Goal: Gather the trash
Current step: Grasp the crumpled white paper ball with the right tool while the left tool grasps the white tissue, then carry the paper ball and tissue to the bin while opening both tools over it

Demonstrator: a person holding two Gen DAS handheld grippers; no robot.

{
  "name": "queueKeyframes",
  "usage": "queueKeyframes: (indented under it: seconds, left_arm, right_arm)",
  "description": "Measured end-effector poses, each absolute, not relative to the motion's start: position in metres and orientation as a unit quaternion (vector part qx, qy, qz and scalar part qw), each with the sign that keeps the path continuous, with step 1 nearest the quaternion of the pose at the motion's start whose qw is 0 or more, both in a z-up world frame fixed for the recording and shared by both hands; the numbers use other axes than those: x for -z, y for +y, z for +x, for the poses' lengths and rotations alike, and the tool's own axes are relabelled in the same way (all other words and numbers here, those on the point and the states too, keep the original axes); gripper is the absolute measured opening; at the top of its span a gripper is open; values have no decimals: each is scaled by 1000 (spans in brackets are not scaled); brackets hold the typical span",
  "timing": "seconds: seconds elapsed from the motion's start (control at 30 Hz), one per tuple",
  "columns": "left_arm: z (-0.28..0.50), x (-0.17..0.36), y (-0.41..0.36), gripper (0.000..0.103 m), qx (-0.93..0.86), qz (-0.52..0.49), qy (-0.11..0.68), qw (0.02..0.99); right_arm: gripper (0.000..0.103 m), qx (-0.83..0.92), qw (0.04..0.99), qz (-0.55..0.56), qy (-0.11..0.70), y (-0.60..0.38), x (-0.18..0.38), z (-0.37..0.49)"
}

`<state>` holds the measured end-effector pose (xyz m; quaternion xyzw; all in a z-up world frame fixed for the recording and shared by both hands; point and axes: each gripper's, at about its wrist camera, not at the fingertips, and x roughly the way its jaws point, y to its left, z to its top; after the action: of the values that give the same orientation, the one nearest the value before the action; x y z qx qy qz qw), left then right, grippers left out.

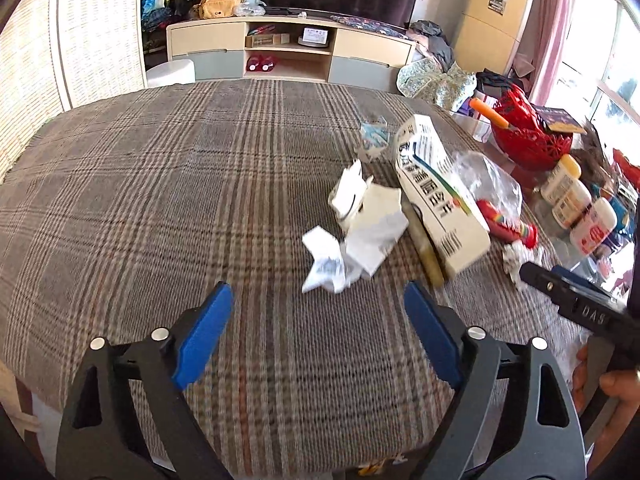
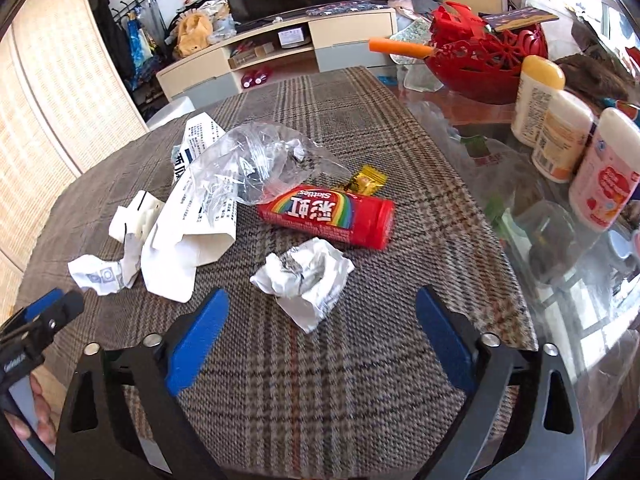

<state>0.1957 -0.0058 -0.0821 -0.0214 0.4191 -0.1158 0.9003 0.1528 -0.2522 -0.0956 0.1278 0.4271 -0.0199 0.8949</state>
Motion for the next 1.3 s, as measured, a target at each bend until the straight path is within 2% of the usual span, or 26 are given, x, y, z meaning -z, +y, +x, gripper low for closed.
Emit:
queueKeyframes:
  seconds: [0.07,0.13,0.17,0.3,0.37,0.43,0.47,0.53,0.6,0.7,0.9,1.3]
  left_arm:
    - [205,85,-8,74,119,-20,419,900]
    - [211,89,-9,67,125,-19,421,898]
    - [215,91,-10,65,130,-20,422,897]
    - [224,95,-13,64,139,-24,420,897]
    - [227,97,-16,57,146,-20,421,895]
    - [229,99,-18,42,153,-17,426,892]
    - [229,100,-18,38,155,-15,427,891]
    - [229,101,-19,24,156,-9,428,890]
    - [227,102,-20,16,159,-4,430,889]
    - [224,101,-18,13,164,-5,429,888]
    - [203,96,-20,8,169,5,423,890]
    - [129,76,-27,7,178,8,420,890]
  right_arm:
    - [91,15,894,129,428,-252,100,158]
    - [84,15,893,126,431,-251,103,162]
    - [80,13,893,126,433,-250,105,164]
    - [76,17,895,118,430,-248,109,171]
    - [69,21,897,121,425,-248,109,173]
    - [56,30,898,115,423,-248,109,174]
    - [51,34,899,110,423,-248,108,175]
    - [46,37,899,106,423,-249,108,174]
    - [39,39,898,103,425,-249,107,172]
    - [33,37,898,99,427,-247,103,168]
    - [28,22,899,109,424,-246,92,151]
    - [27,3,897,105,430,-229,75,98]
